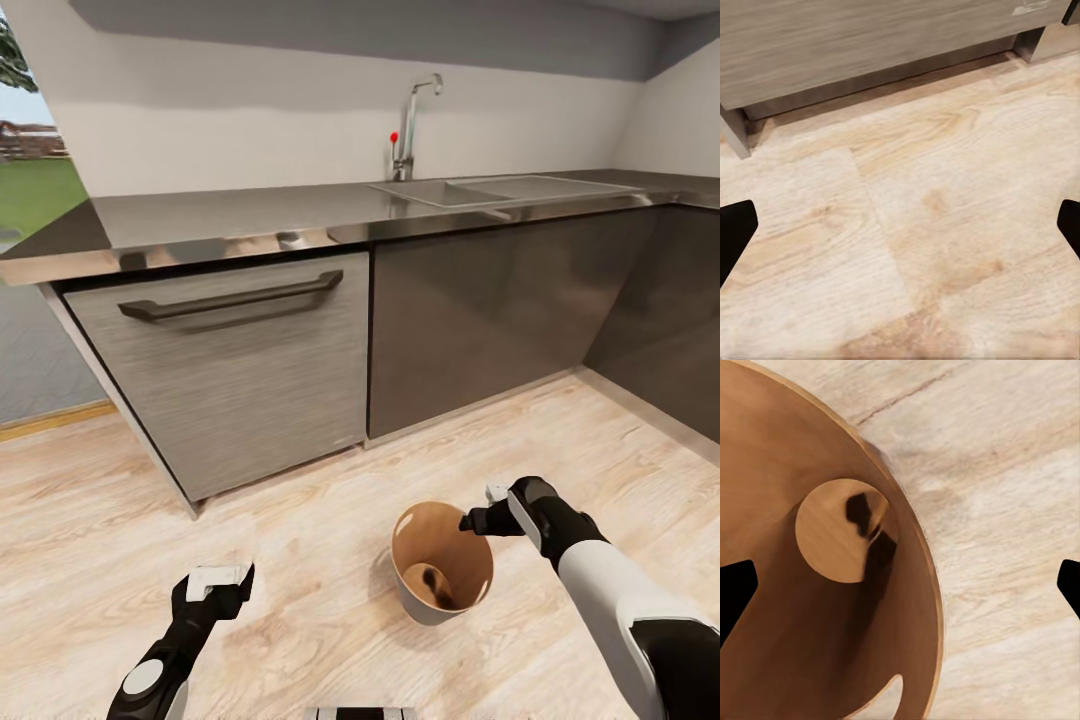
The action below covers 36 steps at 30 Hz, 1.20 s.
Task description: Put the three can of soda from the living room inside the tash can in the kitchen.
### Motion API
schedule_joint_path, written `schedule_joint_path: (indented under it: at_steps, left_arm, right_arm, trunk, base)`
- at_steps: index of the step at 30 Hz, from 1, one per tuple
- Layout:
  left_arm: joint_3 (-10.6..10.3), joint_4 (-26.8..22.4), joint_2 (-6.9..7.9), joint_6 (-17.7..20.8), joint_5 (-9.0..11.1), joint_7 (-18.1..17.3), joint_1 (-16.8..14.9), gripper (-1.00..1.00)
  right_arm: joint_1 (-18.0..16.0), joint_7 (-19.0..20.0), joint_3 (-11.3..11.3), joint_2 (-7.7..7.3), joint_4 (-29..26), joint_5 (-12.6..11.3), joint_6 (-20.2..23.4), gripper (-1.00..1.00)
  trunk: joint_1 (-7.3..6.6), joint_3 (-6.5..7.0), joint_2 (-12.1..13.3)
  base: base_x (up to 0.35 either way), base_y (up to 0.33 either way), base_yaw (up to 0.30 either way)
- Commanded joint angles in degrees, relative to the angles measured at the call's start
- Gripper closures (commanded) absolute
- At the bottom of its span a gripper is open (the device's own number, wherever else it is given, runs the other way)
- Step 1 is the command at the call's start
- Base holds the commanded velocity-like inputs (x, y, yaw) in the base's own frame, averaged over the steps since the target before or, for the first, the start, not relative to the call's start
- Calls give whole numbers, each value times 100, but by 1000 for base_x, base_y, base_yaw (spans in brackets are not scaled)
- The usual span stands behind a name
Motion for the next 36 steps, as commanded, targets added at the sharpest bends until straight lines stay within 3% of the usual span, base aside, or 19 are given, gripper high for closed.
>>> schedule_joint_path:
  at_steps: [1,4,17,32,36]
  left_arm:
    - [0,0,0,0,-1,0,0,-100]
    - [0,0,0,0,-3,0,0,-100]
    - [0,0,0,0,17,0,0,-100]
    - [-9,0,0,0,5,0,0,-100]
    - [-9,0,0,0,5,0,0,-100]
  right_arm:
    - [0,0,-1,-4,0,-2,0,-100]
    - [0,0,-3,-12,0,-1,0,-100]
    - [0,0,2,-4,0,-1,0,-100]
    - [0,0,4,8,0,-1,0,-100]
    - [0,0,5,11,0,-1,0,-100]
  trunk:
    - [2,-23,-2]
    - [10,-89,-6]
    - [10,-89,-6]
    - [49,-422,-26]
    - [49,-422,-26]
  base:
    - [0,0,0]
    - [0,0,0]
    - [0,0,0]
    - [0,0,0]
    - [0,0,0]
